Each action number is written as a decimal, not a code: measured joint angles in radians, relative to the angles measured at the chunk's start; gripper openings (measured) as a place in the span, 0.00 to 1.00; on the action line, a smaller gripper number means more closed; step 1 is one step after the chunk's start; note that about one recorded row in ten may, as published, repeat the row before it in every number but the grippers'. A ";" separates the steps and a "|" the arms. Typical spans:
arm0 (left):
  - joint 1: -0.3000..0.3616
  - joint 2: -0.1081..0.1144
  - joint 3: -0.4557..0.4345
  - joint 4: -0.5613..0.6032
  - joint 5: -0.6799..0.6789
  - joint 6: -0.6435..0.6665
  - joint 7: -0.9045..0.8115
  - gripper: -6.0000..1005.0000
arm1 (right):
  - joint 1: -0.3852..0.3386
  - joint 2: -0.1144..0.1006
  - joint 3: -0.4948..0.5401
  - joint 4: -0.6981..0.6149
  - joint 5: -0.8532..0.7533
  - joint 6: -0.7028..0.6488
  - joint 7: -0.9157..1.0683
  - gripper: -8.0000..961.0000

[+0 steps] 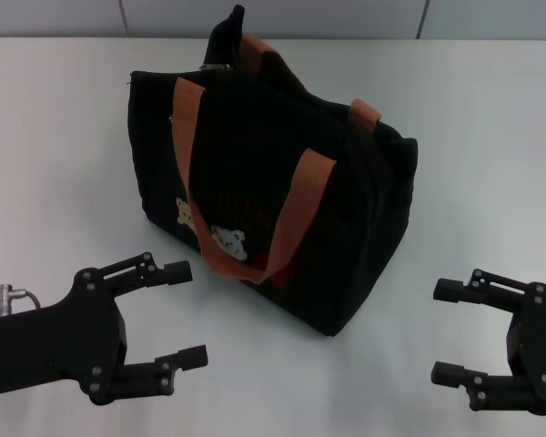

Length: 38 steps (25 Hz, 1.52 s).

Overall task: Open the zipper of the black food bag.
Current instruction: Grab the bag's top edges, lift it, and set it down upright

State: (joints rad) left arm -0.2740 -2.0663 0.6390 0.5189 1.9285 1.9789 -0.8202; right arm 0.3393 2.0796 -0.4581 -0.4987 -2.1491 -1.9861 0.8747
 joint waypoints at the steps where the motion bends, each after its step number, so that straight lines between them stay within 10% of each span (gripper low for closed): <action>1: 0.000 0.000 0.000 0.000 0.000 0.000 0.000 0.81 | 0.000 0.000 0.000 0.000 0.001 0.001 0.000 0.87; 9: -0.007 -0.002 -0.011 -0.010 -0.002 -0.019 0.015 0.81 | 0.004 0.001 0.001 0.006 0.012 0.008 -0.003 0.87; 15: 0.002 -0.001 -0.375 -0.111 -0.006 -0.202 0.113 0.81 | -0.004 0.002 0.025 0.012 0.019 0.011 -0.025 0.87; 19: -0.016 0.000 -0.455 -0.142 -0.006 -0.294 0.118 0.81 | -0.005 0.002 0.028 0.021 0.019 0.012 -0.025 0.87; 38: -0.230 -0.006 -0.358 -0.247 -0.003 -0.528 0.201 0.72 | -0.007 0.000 0.027 0.023 0.019 0.014 -0.025 0.87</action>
State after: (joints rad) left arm -0.5040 -2.0720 0.2810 0.2715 1.9260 1.4511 -0.6190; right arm 0.3328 2.0800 -0.4311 -0.4755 -2.1305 -1.9726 0.8498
